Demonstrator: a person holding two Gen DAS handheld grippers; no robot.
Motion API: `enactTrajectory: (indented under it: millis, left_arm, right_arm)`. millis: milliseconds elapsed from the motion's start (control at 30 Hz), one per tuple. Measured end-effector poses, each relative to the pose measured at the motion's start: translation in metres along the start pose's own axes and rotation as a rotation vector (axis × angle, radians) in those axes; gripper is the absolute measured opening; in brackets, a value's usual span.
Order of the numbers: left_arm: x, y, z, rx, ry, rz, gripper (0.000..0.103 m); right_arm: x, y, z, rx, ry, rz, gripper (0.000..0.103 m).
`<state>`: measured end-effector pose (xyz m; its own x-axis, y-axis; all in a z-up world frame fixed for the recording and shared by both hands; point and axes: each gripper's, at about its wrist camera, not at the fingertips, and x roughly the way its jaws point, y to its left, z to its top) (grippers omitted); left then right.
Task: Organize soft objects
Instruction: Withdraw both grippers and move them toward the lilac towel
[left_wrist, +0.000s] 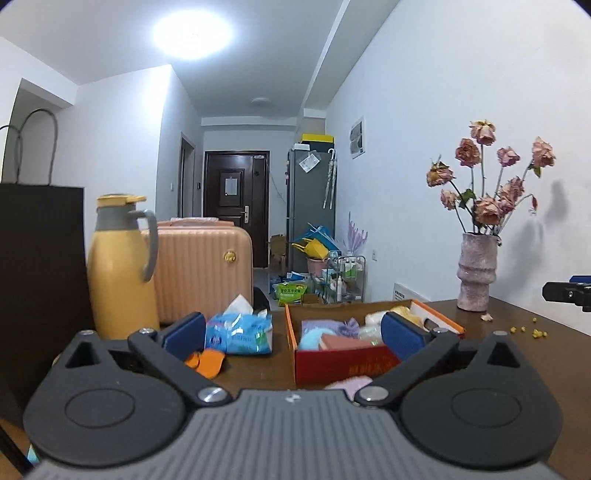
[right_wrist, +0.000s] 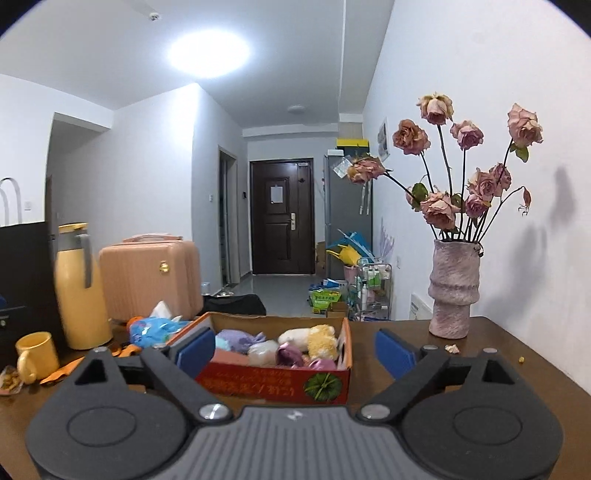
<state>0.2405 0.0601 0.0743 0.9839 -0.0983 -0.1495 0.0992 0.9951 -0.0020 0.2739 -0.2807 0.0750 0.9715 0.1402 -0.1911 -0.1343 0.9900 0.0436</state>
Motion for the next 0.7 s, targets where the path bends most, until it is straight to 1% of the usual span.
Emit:
enactTrajectory:
  millis: [200,300,367,467,600,700]
  left_arm:
    - [-0.04,0.008,-0.036,-0.031,0.039,0.012,0.103]
    - [-0.055,0.008,-0.055,-0.015,0.071,0.021,0.103]
    - [-0.065,0.007,-0.062,0.004,0.08,0.015,0.103]
    - [-0.076,0.007,-0.069,-0.001,0.095,0.001,0.103]
    - [-0.087,0.003,-0.073,-0.006,0.102,-0.006,0.103]
    - [-0.092,0.0,-0.073,-0.001,0.097,-0.006,0.103]
  right_arm:
    - [-0.047,0.021,-0.036,-0.012,-0.004,0.019,0.094]
    - [-0.073,0.029,-0.061,-0.022,-0.004,0.0,0.094]
    - [-0.086,0.033,-0.074,-0.048,0.016,-0.023,0.094]
    - [-0.104,0.038,-0.091,-0.073,0.033,-0.047,0.094]
    - [-0.119,0.044,-0.108,-0.044,0.043,-0.023,0.094]
    - [-0.121,0.047,-0.111,-0.055,0.05,-0.015,0.094]
